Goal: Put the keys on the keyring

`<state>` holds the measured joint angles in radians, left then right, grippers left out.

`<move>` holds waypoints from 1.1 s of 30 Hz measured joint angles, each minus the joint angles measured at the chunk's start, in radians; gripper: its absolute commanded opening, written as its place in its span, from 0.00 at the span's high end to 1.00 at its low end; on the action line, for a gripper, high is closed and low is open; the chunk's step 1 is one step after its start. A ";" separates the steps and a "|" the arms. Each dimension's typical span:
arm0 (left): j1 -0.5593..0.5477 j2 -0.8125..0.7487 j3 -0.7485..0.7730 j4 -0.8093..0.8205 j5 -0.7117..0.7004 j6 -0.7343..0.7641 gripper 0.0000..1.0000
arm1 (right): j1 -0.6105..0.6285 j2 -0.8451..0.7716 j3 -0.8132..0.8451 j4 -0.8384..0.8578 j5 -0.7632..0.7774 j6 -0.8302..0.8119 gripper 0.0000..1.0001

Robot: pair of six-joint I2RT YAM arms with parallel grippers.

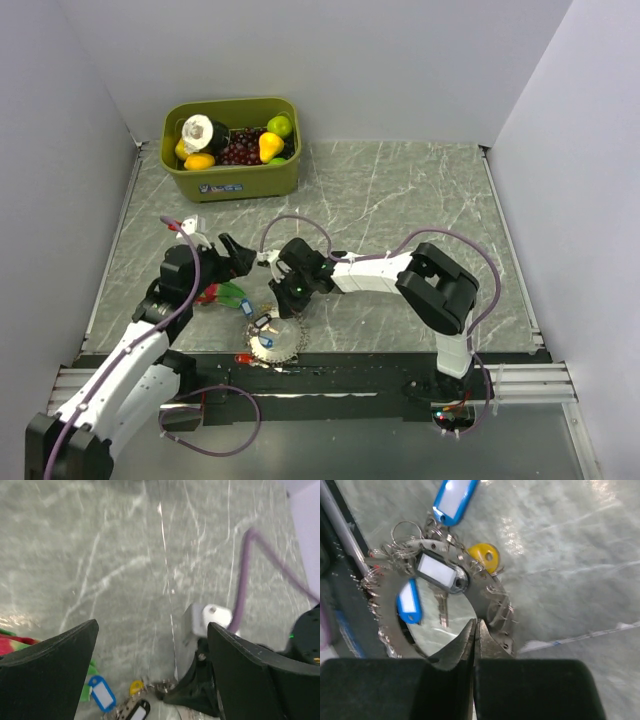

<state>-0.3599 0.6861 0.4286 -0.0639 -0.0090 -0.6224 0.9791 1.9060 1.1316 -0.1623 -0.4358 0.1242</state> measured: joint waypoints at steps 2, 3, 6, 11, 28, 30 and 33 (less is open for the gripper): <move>0.051 0.050 0.000 0.003 0.088 -0.007 0.04 | 0.000 0.002 0.011 -0.014 0.019 0.018 1.00; 0.072 0.071 0.000 0.006 0.127 -0.008 0.04 | 0.000 0.003 0.013 -0.019 0.027 0.025 1.00; 0.109 0.127 0.004 0.014 0.222 -0.016 0.04 | 0.000 0.003 0.013 -0.025 0.044 0.043 1.00; 0.138 0.165 0.022 0.023 0.292 -0.016 0.04 | -0.005 -0.004 0.011 -0.032 0.100 0.053 1.00; 0.137 0.203 0.026 0.056 0.383 -0.021 0.04 | -0.114 -0.085 -0.017 -0.141 0.381 -0.074 0.99; 0.137 0.215 0.026 0.056 0.382 -0.021 0.04 | -0.116 -0.125 -0.056 -0.141 0.360 -0.087 0.84; 0.137 0.226 0.022 0.056 0.381 -0.024 0.03 | -0.118 -0.192 -0.096 -0.129 0.284 -0.110 0.63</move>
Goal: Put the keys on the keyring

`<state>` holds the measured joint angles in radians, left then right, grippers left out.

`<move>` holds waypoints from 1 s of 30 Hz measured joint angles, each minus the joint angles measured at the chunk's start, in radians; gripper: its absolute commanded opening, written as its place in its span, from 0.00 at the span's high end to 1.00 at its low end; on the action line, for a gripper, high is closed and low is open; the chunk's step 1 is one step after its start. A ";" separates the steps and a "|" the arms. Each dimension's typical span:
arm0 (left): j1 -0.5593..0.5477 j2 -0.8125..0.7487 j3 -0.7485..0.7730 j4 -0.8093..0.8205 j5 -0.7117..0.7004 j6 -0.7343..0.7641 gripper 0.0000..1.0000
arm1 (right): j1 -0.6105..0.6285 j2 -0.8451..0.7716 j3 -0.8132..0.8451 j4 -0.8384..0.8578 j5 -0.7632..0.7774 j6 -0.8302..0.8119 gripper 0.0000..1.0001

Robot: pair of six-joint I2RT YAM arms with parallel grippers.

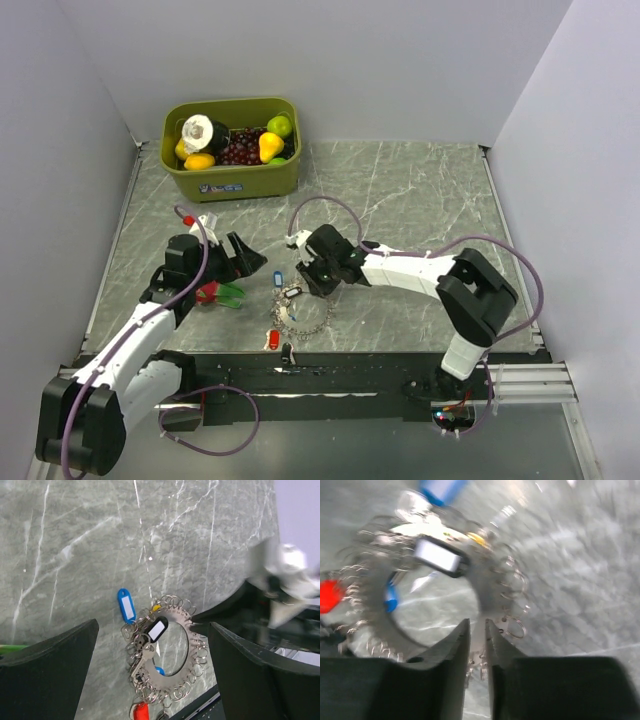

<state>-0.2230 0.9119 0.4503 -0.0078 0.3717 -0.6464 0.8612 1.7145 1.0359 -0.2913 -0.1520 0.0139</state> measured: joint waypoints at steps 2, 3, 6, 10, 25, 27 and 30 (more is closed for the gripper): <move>0.000 0.006 -0.005 -0.001 0.000 -0.002 0.04 | 0.000 -0.029 -0.003 0.027 -0.051 -0.025 0.53; 0.000 0.010 -0.005 -0.001 0.000 -0.003 0.04 | 0.001 -0.034 -0.001 0.041 -0.068 -0.035 0.50; 0.005 0.016 -0.005 0.000 0.003 -0.006 0.04 | 0.013 -0.027 0.020 0.069 -0.116 -0.077 0.40; 0.040 0.016 -0.006 0.009 0.034 -0.021 0.04 | 0.044 -0.003 0.048 0.084 -0.161 -0.137 0.40; 0.259 0.009 -0.109 0.205 0.325 -0.153 0.04 | 0.065 0.170 0.156 0.111 -0.242 -0.204 0.45; 0.259 0.009 -0.109 0.219 0.343 -0.160 0.04 | 0.066 0.185 0.161 0.109 -0.232 -0.208 0.49; 0.259 0.009 -0.109 0.238 0.359 -0.164 0.03 | 0.069 0.201 0.175 0.101 -0.221 -0.217 0.50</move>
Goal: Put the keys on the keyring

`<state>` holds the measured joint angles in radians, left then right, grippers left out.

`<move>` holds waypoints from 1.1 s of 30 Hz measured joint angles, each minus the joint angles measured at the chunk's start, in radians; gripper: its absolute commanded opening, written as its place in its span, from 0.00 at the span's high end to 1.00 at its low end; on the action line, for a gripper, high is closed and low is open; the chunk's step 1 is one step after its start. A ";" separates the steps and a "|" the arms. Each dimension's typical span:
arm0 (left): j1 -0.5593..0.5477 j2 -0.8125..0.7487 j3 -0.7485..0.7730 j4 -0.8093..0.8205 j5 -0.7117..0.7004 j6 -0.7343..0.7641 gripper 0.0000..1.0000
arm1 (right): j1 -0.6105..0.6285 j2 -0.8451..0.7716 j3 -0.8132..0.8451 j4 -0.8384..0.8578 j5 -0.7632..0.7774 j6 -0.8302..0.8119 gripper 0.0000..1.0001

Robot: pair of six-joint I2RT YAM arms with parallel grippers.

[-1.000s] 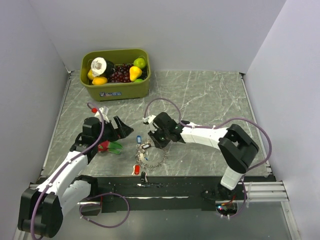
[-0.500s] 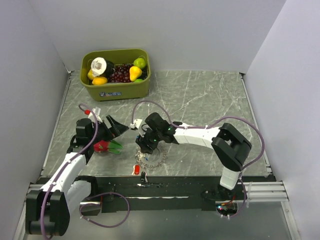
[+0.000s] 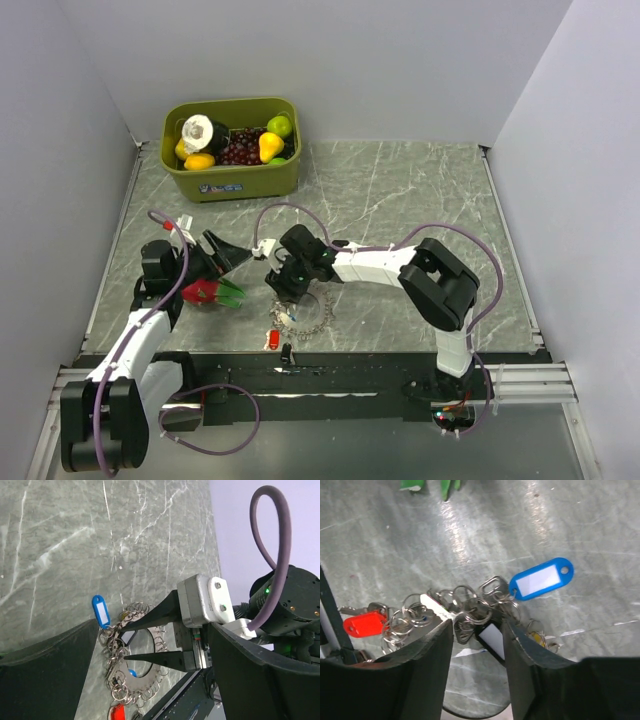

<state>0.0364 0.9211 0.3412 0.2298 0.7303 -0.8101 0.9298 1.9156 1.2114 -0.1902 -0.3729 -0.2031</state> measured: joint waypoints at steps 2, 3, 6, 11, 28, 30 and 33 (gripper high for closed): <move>0.003 0.000 0.000 0.006 0.006 -0.001 0.04 | 0.000 0.000 0.000 0.000 0.010 -0.001 0.50; 0.003 0.000 -0.001 0.010 0.008 -0.001 0.03 | 0.002 0.000 0.000 0.000 0.015 -0.001 0.51; 0.003 0.000 -0.001 0.014 0.011 -0.004 0.04 | 0.006 -0.001 -0.005 0.005 0.034 -0.002 0.56; 0.003 0.000 -0.002 0.015 0.011 -0.007 0.04 | 0.027 -0.003 -0.010 0.009 0.086 -0.011 0.73; 0.008 -0.003 -0.003 0.016 0.002 -0.002 0.03 | 0.084 -0.082 -0.046 -0.042 0.241 -0.026 1.00; 0.008 -0.002 -0.003 -0.002 -0.005 0.005 0.02 | 0.084 -0.116 -0.055 -0.051 0.233 -0.026 1.00; 0.008 -0.002 -0.003 -0.027 -0.020 0.016 0.01 | 0.076 -0.171 -0.058 -0.048 0.211 -0.023 1.00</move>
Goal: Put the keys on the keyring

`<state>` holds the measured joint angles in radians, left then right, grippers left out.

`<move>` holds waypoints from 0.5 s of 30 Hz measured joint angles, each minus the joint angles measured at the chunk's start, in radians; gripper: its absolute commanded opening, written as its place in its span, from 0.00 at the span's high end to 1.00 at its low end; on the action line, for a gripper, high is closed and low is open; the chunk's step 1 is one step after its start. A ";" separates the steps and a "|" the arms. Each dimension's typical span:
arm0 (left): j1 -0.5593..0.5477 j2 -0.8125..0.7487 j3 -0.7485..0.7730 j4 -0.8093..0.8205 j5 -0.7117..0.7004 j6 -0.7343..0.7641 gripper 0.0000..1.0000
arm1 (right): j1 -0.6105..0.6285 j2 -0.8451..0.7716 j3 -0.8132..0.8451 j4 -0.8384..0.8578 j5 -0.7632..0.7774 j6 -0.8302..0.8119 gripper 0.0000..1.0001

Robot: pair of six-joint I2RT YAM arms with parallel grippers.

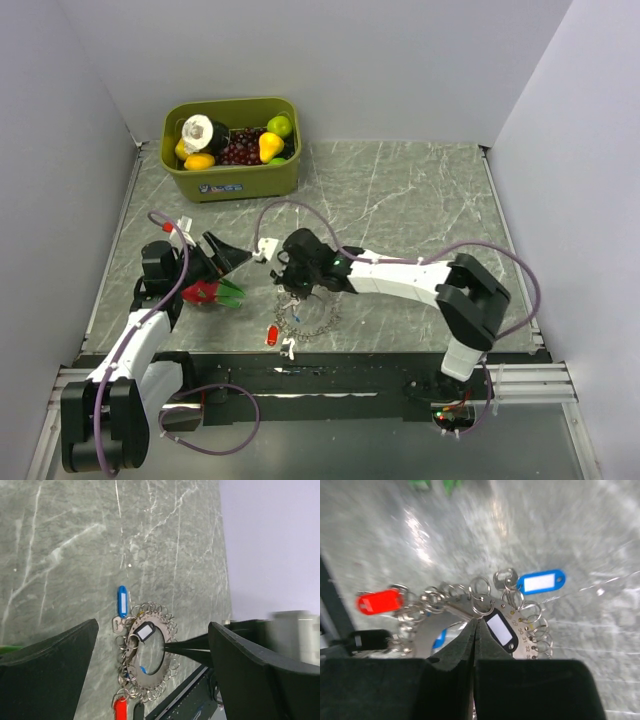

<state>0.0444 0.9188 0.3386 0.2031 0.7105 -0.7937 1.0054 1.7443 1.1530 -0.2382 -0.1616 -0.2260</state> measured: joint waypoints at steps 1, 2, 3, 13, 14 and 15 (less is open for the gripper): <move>0.000 0.000 0.000 -0.007 -0.003 0.005 0.01 | -0.005 -0.022 -0.004 0.003 -0.014 0.001 1.00; 0.000 0.000 0.000 -0.011 -0.007 0.010 0.01 | -0.013 -0.045 -0.010 0.008 -0.030 0.003 1.00; -0.001 0.000 0.000 -0.013 -0.010 0.015 0.01 | -0.024 -0.066 -0.017 0.012 -0.047 0.005 1.00; -0.026 -0.021 0.000 -0.059 -0.045 0.042 0.01 | -0.064 -0.106 -0.082 0.012 -0.119 -0.020 0.42; -0.026 -0.023 0.000 -0.058 -0.047 0.042 0.01 | -0.059 -0.102 -0.084 0.013 -0.118 -0.024 0.42; -0.026 -0.025 0.000 -0.058 -0.047 0.043 0.01 | -0.052 -0.098 -0.086 0.014 -0.113 -0.027 0.41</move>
<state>0.0181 0.8940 0.3386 0.1448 0.6636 -0.7502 0.9535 1.6463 1.0672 -0.2237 -0.2749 -0.2531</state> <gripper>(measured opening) 0.987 0.564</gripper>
